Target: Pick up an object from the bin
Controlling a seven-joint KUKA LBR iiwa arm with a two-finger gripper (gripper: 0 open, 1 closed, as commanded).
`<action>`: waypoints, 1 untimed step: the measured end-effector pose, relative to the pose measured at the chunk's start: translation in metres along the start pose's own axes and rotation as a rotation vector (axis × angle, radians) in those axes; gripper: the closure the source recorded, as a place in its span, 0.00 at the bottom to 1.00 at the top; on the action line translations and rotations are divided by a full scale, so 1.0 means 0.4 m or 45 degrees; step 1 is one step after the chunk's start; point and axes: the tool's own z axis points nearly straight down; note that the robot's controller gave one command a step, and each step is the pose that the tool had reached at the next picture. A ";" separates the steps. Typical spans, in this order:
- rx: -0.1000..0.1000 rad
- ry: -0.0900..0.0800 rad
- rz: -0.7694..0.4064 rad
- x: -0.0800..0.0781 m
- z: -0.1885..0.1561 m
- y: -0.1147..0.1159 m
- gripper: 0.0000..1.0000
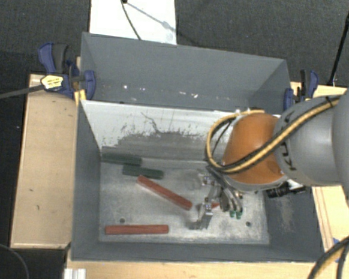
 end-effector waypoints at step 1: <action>-0.003 -0.003 0.179 -0.032 0.008 0.163 0.00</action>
Offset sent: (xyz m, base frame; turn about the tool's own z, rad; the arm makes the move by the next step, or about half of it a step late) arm 0.0148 0.0607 -0.0035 0.1445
